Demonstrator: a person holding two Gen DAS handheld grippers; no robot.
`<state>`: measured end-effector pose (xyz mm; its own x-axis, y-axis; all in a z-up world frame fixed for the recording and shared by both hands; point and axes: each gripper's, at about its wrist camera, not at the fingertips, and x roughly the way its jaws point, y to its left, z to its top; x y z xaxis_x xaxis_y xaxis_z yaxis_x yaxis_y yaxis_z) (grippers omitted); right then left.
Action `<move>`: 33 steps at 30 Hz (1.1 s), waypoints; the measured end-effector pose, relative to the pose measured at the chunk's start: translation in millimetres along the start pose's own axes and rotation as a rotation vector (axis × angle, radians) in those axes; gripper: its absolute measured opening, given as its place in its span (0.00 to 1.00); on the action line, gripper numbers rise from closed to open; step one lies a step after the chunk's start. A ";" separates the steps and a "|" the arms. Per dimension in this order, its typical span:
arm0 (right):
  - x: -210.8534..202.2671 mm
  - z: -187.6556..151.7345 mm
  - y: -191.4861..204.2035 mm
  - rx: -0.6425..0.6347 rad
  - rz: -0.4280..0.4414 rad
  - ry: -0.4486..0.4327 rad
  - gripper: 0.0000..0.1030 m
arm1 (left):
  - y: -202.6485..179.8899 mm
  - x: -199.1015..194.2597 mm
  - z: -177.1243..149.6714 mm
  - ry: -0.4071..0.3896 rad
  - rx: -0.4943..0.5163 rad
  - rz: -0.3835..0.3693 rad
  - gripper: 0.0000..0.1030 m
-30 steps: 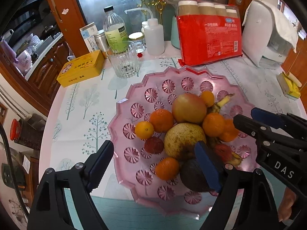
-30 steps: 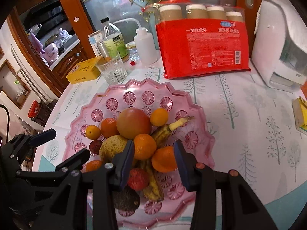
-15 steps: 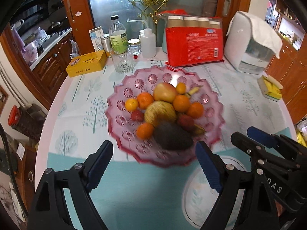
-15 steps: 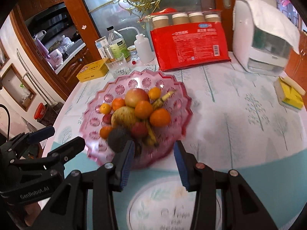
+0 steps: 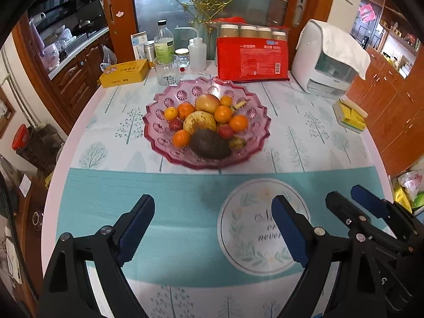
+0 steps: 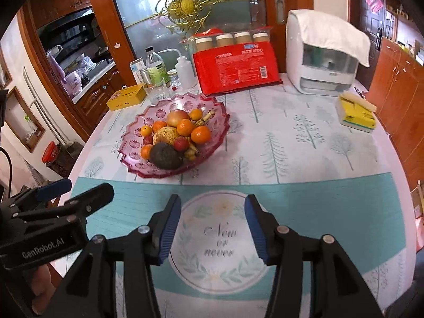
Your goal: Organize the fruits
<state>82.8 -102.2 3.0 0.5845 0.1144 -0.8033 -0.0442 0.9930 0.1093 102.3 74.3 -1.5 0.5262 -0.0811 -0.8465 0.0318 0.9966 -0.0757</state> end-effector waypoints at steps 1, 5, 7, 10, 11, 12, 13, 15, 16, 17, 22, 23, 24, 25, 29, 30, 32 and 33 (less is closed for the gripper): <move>-5.9 -3.2 -1.1 0.005 -0.002 -0.004 0.51 | -1.9 -3.7 -3.3 -0.002 0.003 0.001 0.87; -23.7 -12.9 -2.1 0.001 -0.012 -0.016 0.58 | -8.1 -19.2 -14.5 -0.021 0.011 0.020 0.87; -31.1 -17.4 0.8 -0.014 -0.017 -0.026 0.59 | -8.7 -25.7 -18.4 -0.032 0.007 0.030 0.87; -39.3 -21.7 3.5 -0.023 -0.014 -0.036 0.60 | -8.3 -32.5 -22.7 -0.039 0.001 0.038 0.87; -41.7 -22.8 3.0 -0.022 -0.012 -0.040 0.60 | -8.5 -35.2 -24.6 -0.041 -0.002 0.037 0.87; -43.5 -24.3 3.3 -0.021 -0.012 -0.041 0.60 | -8.5 -36.7 -25.4 -0.043 -0.002 0.036 0.87; -45.0 -25.0 2.9 -0.020 -0.011 -0.042 0.60 | -8.9 -39.2 -27.2 -0.047 -0.002 0.036 0.87; -47.2 -26.2 1.5 -0.016 -0.012 -0.044 0.60 | -9.8 -42.3 -29.2 -0.050 0.001 0.040 0.87; -48.0 -27.3 0.5 -0.012 -0.012 -0.043 0.60 | -10.3 -43.7 -30.2 -0.052 0.001 0.040 0.87; -48.9 -27.7 -0.4 -0.008 -0.011 -0.043 0.60 | -11.3 -44.6 -30.7 -0.053 0.001 0.039 0.87; -53.4 -29.4 -1.6 -0.004 -0.011 -0.048 0.60 | -12.6 -47.8 -33.0 -0.057 0.002 0.041 0.87; -53.8 -29.6 -2.0 -0.005 -0.011 -0.048 0.60 | -12.4 -47.6 -33.0 -0.057 0.002 0.041 0.87; -52.8 -29.4 -1.7 -0.005 -0.012 -0.048 0.60 | -12.8 -48.7 -33.6 -0.057 0.001 0.042 0.87; -53.6 -29.9 -1.8 -0.007 -0.013 -0.049 0.60 | -12.7 -48.8 -33.7 -0.057 0.002 0.043 0.87; -55.1 -31.0 -1.7 -0.005 -0.011 -0.050 0.60 | -13.4 -51.8 -36.5 -0.055 0.003 0.047 0.87; -54.3 -30.8 -1.5 -0.005 -0.012 -0.049 0.60 | -13.7 -52.3 -37.1 -0.053 0.004 0.048 0.87; -54.1 -30.9 -1.5 -0.005 -0.012 -0.048 0.60 | -14.1 -53.3 -37.5 -0.052 0.004 0.051 0.87; -54.0 -30.9 -1.6 -0.005 -0.012 -0.048 0.60 | -14.1 -53.1 -37.1 -0.052 0.005 0.051 0.87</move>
<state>26.2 -109.1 28.1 0.6235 0.1014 -0.7752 -0.0410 0.9944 0.0971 42.4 64.1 24.9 0.5710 -0.0298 -0.8204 0.0079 0.9995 -0.0308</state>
